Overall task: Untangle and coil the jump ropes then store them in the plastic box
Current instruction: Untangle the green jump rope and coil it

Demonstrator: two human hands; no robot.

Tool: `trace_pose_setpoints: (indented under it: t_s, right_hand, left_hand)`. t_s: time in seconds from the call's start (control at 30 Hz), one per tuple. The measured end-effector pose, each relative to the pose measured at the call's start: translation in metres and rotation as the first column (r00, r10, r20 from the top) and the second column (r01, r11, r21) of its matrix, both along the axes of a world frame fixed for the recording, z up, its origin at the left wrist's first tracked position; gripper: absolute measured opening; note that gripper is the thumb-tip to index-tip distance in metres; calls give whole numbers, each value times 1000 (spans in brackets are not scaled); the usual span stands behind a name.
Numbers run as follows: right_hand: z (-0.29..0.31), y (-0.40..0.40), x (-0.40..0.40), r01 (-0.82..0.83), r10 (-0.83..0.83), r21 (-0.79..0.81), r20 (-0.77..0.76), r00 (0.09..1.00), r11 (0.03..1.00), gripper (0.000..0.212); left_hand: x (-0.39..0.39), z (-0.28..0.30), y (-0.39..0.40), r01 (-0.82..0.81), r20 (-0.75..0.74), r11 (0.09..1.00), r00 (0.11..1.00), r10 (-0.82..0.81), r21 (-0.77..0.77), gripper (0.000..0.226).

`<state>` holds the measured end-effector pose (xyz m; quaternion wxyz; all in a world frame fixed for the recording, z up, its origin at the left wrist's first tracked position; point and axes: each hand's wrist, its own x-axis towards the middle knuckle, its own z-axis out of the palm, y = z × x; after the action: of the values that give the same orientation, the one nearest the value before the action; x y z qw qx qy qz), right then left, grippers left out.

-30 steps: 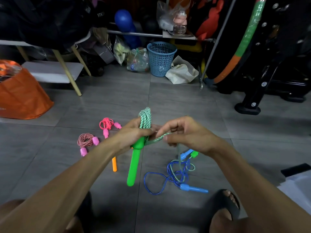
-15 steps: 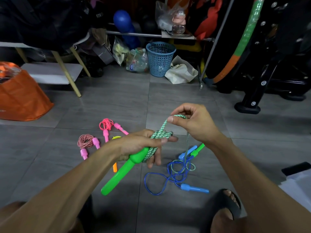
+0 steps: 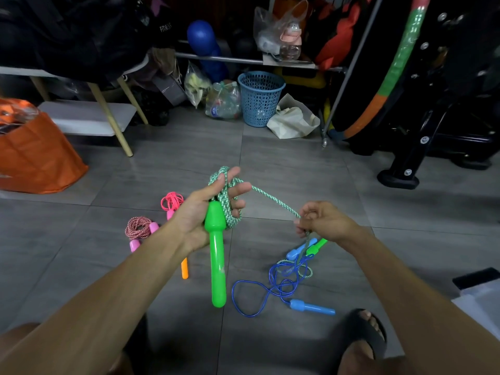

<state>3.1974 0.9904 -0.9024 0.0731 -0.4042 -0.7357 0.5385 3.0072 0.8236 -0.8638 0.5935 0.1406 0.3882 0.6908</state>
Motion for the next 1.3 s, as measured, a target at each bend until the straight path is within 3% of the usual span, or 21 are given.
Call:
trace_pose_setpoints:
  t_s: [0.1, 0.2, 0.27, 0.33, 0.37, 0.43, 0.5, 0.53, 0.7, 0.83, 0.93, 1.0, 1.07, 1.13, 1.2, 1.3]
  right_hand:
    - [16, -11, -5, -34, 33, 74, 13, 999, 997, 15]
    - [25, -29, -14, -301, 264, 231, 178, 948, 925, 16]
    - [29, -51, -22, -437, 393, 238, 212, 895, 867, 18]
    - [36, -72, -30, -472, 452, 220, 136, 881, 854, 17]
    - [42, -79, -33, -459, 456, 181, 59, 888, 870, 15]
    - [54, -84, -32, -418, 425, 88, -98, 900, 904, 9]
    - [62, -80, -27, -374, 378, 58, -189, 906, 926, 12]
    - [63, -75, -25, -343, 347, 57, -231, 909, 938, 17]
    - [64, -56, -18, -184, 189, 54, -414, 890, 982, 24]
    - [58, -49, -20, -75, 119, 119, -421, 899, 990, 15]
    - [52, -45, -24, 9, 77, 214, -390, 918, 977, 15]
    - [49, -41, -26, 60, 38, 242, -381, 924, 968, 20]
    - [45, -36, -28, 112, -5, 260, -381, 925, 959, 27]
    - [41, -33, -30, 136, -28, 274, -365, 930, 952, 29]
    - [37, -30, -31, 110, -16, 260, -342, 940, 959, 23]
    - [29, -26, -31, 2, 39, 156, -262, 964, 988, 11]
  left_hand:
    - [-2, -1, 1, -49, 41, 998, 998, 48, 27, 49]
    - [-2, 1, 1, -88, 37, 993, 996, 85, 82, 58]
    - [1, 3, 2, -71, -34, 993, 997, 74, 93, 54]
    - [9, 2, 4, -28, -214, 998, 976, 39, 55, 37]
    - [13, 1, 4, 0, -357, 1000, 934, 4, 11, 29]
    - [16, -2, 2, 31, -641, 996, 763, -80, -88, 14]
    - [15, -6, 1, 31, -803, 983, 574, -164, -178, 14]
    - [14, -8, 0, 33, -821, 973, 531, -211, -229, 17]
    - [16, -8, -2, 205, -671, 927, 643, -370, -315, 6]
    - [21, -4, -2, 288, -606, 889, 653, -455, -357, 33]
    - [23, -4, -6, 410, -560, 856, 648, -517, -316, 21]
    - [21, -3, -8, 475, -533, 833, 644, -549, -283, 26]
    - [17, 0, -9, 503, -474, 829, 683, -555, -246, 40]
    - [15, 5, -9, 502, -419, 840, 730, -540, -208, 40]
    - [14, 7, -9, 481, -356, 862, 787, -504, -159, 28]
    - [11, 4, -4, 382, -210, 923, 899, -384, -51, 38]
